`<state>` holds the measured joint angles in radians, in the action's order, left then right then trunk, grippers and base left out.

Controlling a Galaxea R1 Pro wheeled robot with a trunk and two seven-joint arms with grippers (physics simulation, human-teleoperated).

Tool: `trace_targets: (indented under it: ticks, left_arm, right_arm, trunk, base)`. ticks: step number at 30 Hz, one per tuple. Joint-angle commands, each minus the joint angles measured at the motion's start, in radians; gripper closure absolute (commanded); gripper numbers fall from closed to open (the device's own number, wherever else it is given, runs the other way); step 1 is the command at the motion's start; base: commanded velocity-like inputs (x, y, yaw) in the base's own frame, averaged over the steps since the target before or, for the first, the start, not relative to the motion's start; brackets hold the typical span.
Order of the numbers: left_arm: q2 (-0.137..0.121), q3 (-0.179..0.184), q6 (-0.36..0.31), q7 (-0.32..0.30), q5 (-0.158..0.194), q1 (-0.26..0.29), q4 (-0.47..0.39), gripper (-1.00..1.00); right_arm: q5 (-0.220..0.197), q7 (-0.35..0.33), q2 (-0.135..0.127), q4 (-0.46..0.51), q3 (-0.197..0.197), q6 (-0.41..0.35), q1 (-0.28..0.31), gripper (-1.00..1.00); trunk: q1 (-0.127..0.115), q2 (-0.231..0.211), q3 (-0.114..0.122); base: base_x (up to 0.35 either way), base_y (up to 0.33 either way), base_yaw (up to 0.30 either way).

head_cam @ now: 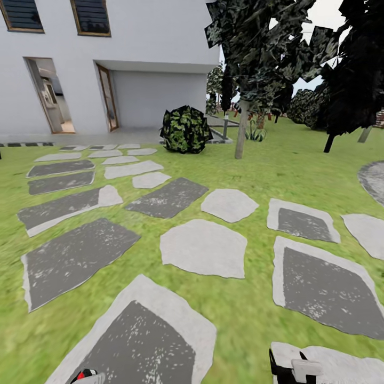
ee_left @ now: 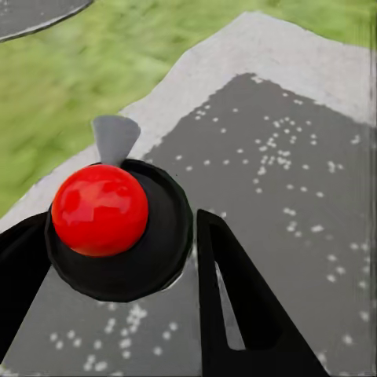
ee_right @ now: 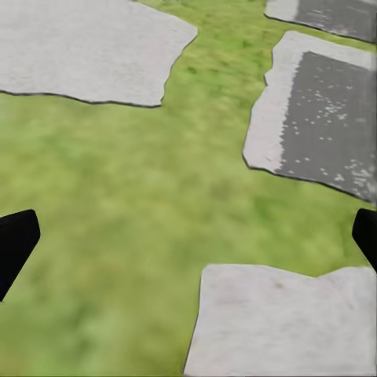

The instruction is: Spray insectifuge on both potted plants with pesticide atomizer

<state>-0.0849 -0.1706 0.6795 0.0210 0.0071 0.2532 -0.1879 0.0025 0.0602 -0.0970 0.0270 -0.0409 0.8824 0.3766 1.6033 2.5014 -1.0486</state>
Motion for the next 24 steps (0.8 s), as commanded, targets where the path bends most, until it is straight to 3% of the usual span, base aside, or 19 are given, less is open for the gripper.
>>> trace_targets:
  ticks: [1, 7, 20, 24]
  left_arm:
    - [0.000, 0.000, 0.003, 0.002, 0.001, 0.000, 0.001, 1.00]
    - [0.001, 0.000, 0.003, 0.002, 0.001, 0.000, 0.002, 1.00]
    - [0.001, 0.000, 0.003, 0.002, 0.001, 0.000, 0.002, 1.00]
    - [0.001, 0.002, 0.004, 0.002, 0.001, 0.000, 0.001, 1.00]
  right_arm:
    - [0.001, 0.000, 0.000, -0.001, -0.004, 0.003, 0.001, -1.00]
    - [-0.001, -0.002, 0.000, -0.001, -0.004, 0.003, 0.001, -1.00]
    - [-0.001, -0.002, 0.000, -0.001, -0.004, 0.003, 0.001, -1.00]
    - [-0.001, -0.002, 0.000, -0.001, -0.004, 0.003, 0.001, -1.00]
  trunk:
    - [-0.001, 0.000, 0.003]
    - [-0.003, -0.001, 0.025]
    - [-0.053, -0.092, 0.060]
    - [-0.053, -0.092, 0.058]
  base:
    - [0.000, 0.000, -0.268]
    - [0.000, 0.000, -0.268]
    - [0.000, 0.000, -0.268]
    - [0.000, 0.000, -0.268]
